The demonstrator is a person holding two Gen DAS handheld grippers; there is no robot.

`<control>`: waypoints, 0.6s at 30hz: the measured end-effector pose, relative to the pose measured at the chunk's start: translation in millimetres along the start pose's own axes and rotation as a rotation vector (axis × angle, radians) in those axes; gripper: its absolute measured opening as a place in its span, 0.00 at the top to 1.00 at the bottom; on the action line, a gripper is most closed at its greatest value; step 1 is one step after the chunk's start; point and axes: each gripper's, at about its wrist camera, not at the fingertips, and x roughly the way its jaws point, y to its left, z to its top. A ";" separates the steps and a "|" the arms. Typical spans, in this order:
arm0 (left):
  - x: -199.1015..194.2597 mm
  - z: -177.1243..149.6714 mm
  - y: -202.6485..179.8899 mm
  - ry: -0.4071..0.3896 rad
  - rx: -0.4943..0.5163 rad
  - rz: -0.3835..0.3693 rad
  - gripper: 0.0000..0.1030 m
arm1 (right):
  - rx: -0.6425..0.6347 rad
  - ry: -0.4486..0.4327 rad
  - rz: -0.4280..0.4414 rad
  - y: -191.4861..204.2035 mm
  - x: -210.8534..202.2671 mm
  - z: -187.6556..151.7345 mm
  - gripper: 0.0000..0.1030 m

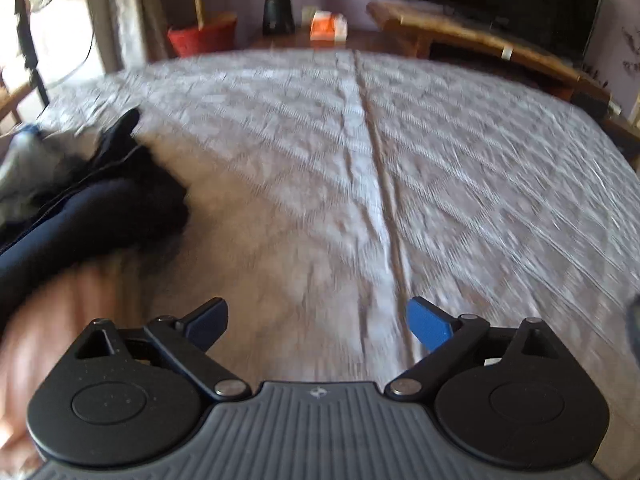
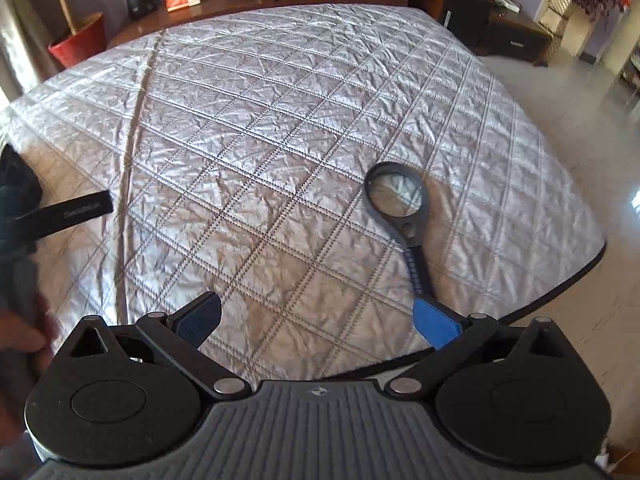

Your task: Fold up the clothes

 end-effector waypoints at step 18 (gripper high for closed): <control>-245.1 -69.1 20.4 -0.132 -0.089 -0.169 0.01 | -0.003 -0.019 -0.053 -12.8 -140.8 -48.1 0.00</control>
